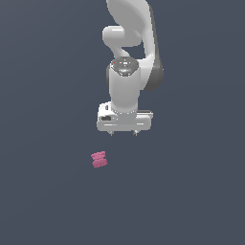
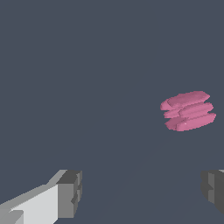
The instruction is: Pick up the object and move it to a goal position.
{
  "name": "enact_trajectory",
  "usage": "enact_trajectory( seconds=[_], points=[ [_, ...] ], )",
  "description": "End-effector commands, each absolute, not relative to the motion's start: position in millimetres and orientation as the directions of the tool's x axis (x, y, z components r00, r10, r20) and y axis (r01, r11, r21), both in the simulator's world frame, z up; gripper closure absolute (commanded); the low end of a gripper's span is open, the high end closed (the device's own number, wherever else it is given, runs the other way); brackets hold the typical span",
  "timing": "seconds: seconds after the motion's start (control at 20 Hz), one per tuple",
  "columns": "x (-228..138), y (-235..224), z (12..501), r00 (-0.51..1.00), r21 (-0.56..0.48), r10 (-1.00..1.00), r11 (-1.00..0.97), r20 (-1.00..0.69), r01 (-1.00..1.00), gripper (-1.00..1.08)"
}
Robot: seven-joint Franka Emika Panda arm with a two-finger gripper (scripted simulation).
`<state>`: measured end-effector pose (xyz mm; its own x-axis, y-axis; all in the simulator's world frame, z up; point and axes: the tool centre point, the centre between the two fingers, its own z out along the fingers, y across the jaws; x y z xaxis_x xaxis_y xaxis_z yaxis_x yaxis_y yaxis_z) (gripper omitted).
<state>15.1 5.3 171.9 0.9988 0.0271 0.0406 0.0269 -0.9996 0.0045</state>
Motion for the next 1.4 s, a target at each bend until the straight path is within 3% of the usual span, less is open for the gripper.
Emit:
enact_trajectory(
  seconds=[0.0,0.75,1.35],
  points=[
    [15.1,5.2,171.9,0.999,0.004,0.027,-1.000,0.041,0.027,-0.92],
    [19.0,10.3,184.2,0.999,-0.012,0.006,-1.000,0.050,0.007,-0.92],
    [45.4,-34.1,150.5,0.993,0.000,0.116,-0.993,0.031,0.116,-0.92]
  ],
)
